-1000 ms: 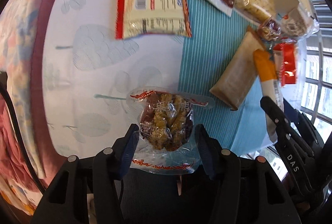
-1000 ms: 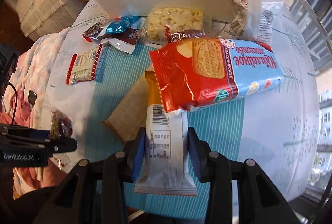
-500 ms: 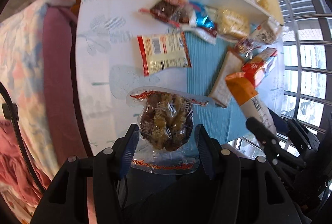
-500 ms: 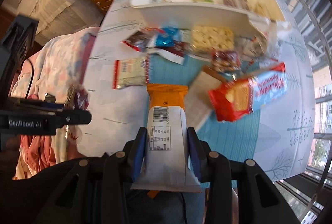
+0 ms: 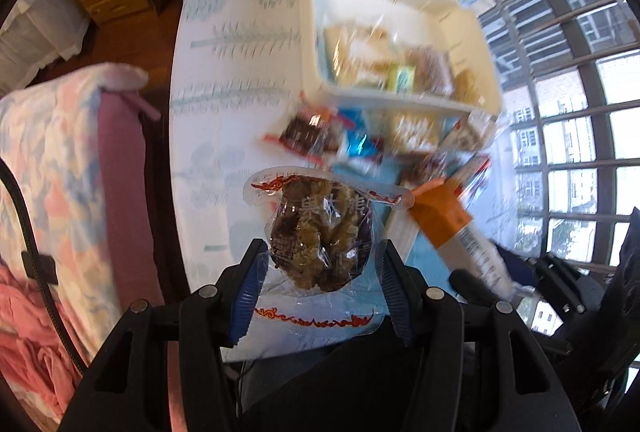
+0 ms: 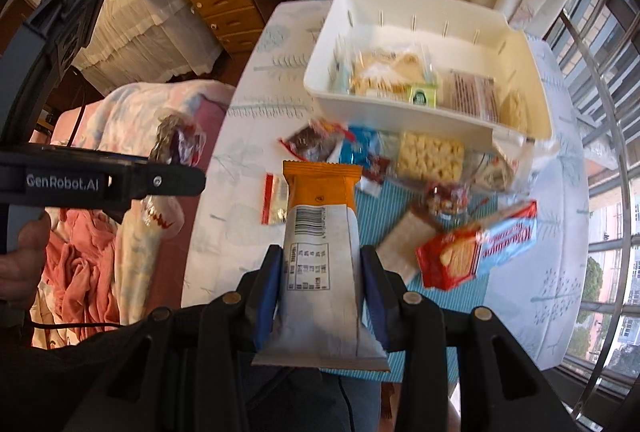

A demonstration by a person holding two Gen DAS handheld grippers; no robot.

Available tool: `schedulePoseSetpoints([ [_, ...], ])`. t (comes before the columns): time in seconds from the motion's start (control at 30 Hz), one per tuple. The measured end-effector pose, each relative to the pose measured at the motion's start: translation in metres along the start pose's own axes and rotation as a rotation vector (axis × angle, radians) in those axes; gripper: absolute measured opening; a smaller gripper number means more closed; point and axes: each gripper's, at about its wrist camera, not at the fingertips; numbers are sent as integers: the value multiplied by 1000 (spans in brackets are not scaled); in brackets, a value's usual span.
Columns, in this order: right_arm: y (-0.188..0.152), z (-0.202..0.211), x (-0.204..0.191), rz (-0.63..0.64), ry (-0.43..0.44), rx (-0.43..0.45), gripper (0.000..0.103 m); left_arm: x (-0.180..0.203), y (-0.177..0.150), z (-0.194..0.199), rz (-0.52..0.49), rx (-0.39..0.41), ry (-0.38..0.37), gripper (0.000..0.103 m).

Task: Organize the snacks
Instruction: 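Carry the nut packet toward the basket with left tool while right tool carries white bar, then lower and release the nut packet in the basket with left tool while right tool releases white bar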

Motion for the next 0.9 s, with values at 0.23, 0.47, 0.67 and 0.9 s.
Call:
schedulePoseSetpoints([
  [0.23,34,12,10,50,31,47,40,17,34,24,20,95,-9,54],
  [0.47,62,13,34,79,49,85,40,38,69,23,64,145,-19,54],
  [0.67,86,9,61,78,31,129,40,58,94,12,83,209,-66,55],
  [0.9,116,-10,95,60,12,158,40,76,116,-12,116,323,-107,55],
])
Point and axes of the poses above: each gripper's, at about its wrist camera, not at the fingertips, and z roughly against the way its jaws point, x to its right, y to its top, and after that the axes turned 9 degrees about y, right-handed
